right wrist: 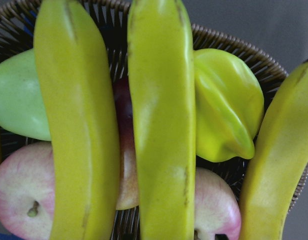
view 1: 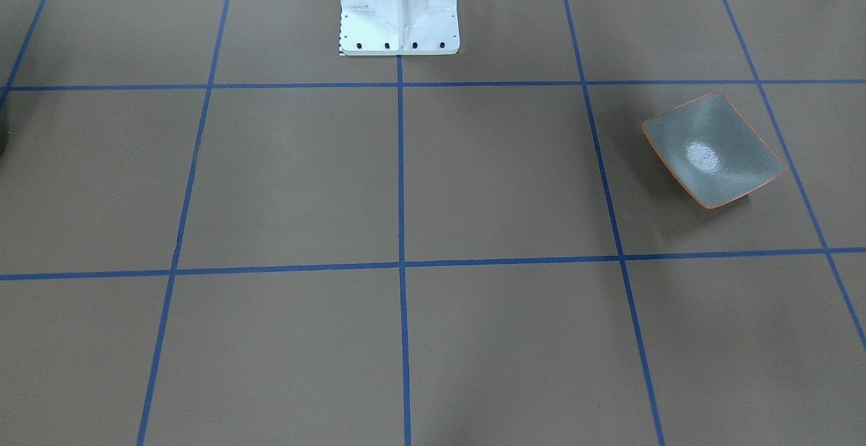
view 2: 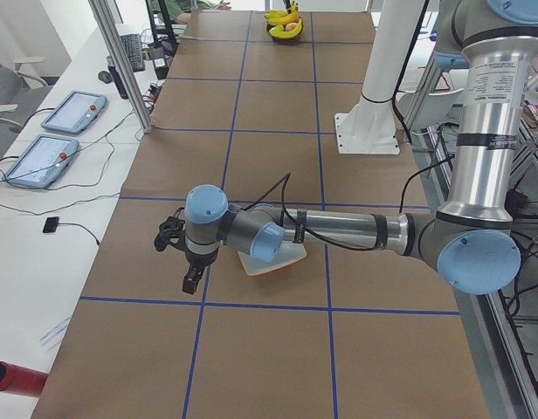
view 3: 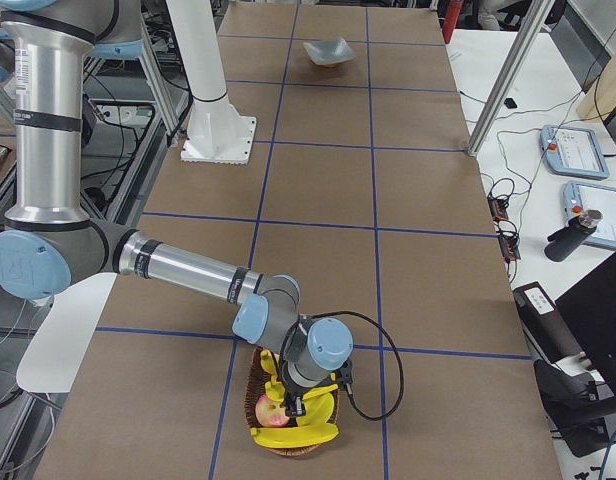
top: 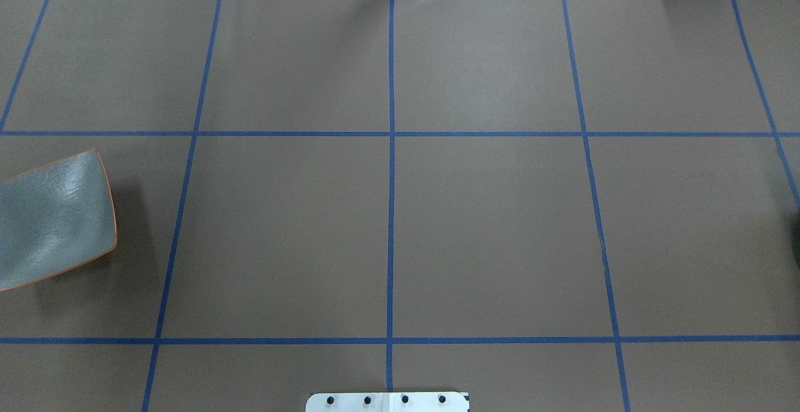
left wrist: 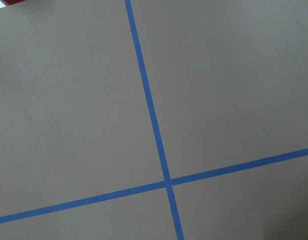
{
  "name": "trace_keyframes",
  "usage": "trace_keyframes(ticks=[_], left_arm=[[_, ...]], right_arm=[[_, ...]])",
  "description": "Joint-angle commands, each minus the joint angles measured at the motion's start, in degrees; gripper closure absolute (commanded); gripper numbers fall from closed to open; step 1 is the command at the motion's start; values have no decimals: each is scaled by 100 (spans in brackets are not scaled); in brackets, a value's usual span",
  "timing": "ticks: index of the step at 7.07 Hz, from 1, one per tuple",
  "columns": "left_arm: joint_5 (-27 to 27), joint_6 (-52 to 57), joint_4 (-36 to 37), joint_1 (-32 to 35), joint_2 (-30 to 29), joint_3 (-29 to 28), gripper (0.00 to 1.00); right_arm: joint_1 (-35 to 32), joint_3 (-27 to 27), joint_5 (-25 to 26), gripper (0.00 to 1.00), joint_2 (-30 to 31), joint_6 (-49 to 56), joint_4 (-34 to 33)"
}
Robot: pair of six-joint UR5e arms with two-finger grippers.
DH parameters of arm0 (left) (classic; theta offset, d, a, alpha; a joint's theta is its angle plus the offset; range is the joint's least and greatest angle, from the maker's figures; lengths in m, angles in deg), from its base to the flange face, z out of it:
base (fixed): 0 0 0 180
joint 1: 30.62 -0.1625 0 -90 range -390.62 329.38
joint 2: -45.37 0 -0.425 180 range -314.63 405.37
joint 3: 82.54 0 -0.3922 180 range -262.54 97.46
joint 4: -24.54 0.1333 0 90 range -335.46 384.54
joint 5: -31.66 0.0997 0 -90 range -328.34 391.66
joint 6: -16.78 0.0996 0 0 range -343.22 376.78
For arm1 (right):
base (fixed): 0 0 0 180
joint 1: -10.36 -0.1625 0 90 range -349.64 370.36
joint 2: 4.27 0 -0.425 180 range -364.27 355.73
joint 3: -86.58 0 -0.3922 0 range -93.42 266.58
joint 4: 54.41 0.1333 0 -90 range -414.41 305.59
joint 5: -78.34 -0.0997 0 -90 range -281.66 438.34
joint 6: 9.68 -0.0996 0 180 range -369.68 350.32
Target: Transfer all bananas from basket to plate
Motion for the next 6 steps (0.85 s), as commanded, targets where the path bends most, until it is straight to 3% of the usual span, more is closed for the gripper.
trace_keyframes(ticks=[1,6], left_arm=[[-7,7,0,0,3,0,0],[-7,16,0,0,3,-26,0]], right_arm=[[41,-7,-10,39,-21,-4,2],[173,-86,-54,39,-29,-47,20]])
